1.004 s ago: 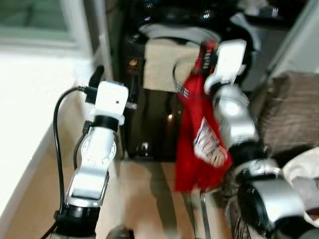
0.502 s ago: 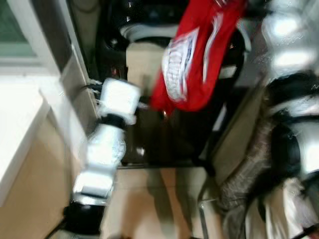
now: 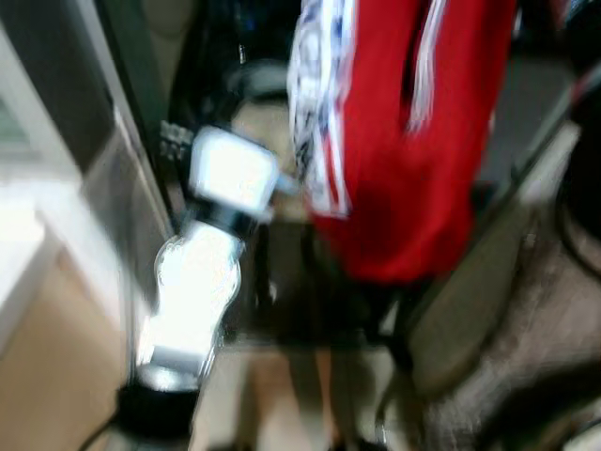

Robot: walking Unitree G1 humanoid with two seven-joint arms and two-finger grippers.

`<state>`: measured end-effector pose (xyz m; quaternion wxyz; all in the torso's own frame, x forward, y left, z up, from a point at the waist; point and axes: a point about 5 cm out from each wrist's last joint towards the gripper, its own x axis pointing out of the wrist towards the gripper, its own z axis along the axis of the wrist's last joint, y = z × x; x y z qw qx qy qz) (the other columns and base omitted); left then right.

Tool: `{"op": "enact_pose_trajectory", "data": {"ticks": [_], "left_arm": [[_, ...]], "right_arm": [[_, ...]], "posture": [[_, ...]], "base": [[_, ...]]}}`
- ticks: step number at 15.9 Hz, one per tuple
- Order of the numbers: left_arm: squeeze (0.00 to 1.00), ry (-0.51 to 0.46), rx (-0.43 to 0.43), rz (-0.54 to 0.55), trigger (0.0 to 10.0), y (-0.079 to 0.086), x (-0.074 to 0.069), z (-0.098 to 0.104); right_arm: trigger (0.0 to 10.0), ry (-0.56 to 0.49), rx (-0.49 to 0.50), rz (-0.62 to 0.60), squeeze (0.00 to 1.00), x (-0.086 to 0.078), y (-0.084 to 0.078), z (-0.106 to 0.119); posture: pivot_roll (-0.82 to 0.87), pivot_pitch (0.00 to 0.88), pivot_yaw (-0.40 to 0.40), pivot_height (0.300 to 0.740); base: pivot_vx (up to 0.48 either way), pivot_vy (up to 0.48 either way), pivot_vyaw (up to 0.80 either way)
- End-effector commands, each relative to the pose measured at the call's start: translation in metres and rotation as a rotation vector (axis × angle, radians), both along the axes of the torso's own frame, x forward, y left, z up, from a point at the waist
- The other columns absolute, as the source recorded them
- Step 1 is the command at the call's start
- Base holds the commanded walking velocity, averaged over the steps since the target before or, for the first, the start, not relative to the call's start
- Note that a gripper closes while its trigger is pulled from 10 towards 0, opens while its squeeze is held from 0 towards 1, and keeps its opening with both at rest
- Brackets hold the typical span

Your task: Clothes washing

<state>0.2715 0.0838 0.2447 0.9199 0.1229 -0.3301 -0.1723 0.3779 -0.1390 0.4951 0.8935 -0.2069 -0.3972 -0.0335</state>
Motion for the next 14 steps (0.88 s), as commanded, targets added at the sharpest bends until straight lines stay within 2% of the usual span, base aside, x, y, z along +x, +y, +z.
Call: {"op": "enact_pose_trajectory", "data": {"ticks": [1, 4, 5, 6, 7, 8, 9, 10, 11, 12, 13, 14], "left_arm": [[0.00, -0.018, 0.007, 0.005, 10.0, 0.003, -0.001, 0.004], [0.00, -0.051, 0.002, -0.040, 10.0, 0.003, -0.010, 0.009], [0.00, -0.060, 0.006, -0.048, 10.0, 0.003, -0.012, 0.010], [0.00, -0.064, 0.019, -0.057, 10.0, 0.005, -0.014, 0.014], [0.00, -0.064, 0.027, -0.064, 10.0, 0.005, -0.015, 0.014], [0.00, -0.062, 0.025, -0.066, 10.0, 0.004, -0.014, 0.014], [0.00, -0.057, 0.016, -0.065, 10.0, 0.002, -0.013, 0.014], [0.00, -0.051, 0.014, -0.061, 10.0, 0.003, -0.013, 0.013], [0.00, -0.040, 0.015, -0.045, 10.0, 0.005, -0.013, 0.010], [0.00, -0.040, 0.015, -0.045, 10.0, 0.005, -0.013, 0.010], [0.00, -0.022, 0.009, -0.034, 10.0, 0.007, -0.014, 0.006], [0.00, -0.015, 0.007, -0.033, 10.0, 0.008, -0.014, 0.006]], "right_arm": [[10.0, -0.035, -0.007, -0.018, 0.00, -0.006, 0.008, 0.012], [10.0, -0.025, 0.017, -0.107, 0.00, -0.001, 0.002, 0.004], [10.0, -0.037, 0.022, -0.147, 0.00, 0.000, 0.002, 0.002], [10.0, -0.085, -0.020, -0.208, 0.00, -0.004, 0.005, 0.009], [10.0, -0.150, -0.020, -0.272, 0.00, -0.012, 0.004, 0.022], [10.0, -0.075, 0.012, -0.253, 0.00, -0.008, 0.001, 0.018], [10.0, 0.108, 0.070, -0.154, 0.00, 0.009, 0.003, -0.007], [10.0, 0.215, 0.097, -0.088, 0.00, 0.018, 0.006, -0.025], [10.0, 0.405, 0.115, -0.017, 0.00, 0.036, 0.013, -0.069], [10.0, 0.405, 0.115, -0.017, 0.00, 0.036, 0.013, -0.069], [10.0, 0.623, 0.183, 0.030, 0.00, 0.050, 0.014, -0.133], [10.0, 0.742, 0.244, 0.040, 0.00, 0.054, 0.012, -0.173]], "posture": [[0.10, 0.000, -0.063, 0.731], [0.12, 0.001, -0.075, 0.731], [0.12, 0.001, -0.075, 0.731], [0.14, 0.012, -0.066, 0.731], [0.14, 0.012, -0.066, 0.731], [0.14, 0.008, -0.074, 0.731], [0.14, 0.007, -0.084, 0.731], [0.14, 0.009, -0.090, 0.731], [0.15, 0.012, -0.094, 0.731], [0.15, 0.012, -0.094, 0.731], [0.13, 0.015, -0.096, 0.731], [0.14, 0.013, -0.096, 0.731]], "base": [[0.472, 0.000, 0.00], [0.475, 0.000, 0.00], [0.000, 0.000, 0.00], [0.000, 0.000, 0.00], [0.000, 0.000, 0.00], [0.000, 0.000, 0.00], [0.000, 0.000, 0.00], [0.000, 0.000, 0.00], [0.000, 0.000, 0.00], [0.000, 0.000, 0.00], [0.000, 0.000, 0.00], [0.000, 0.000, 0.00]]}}
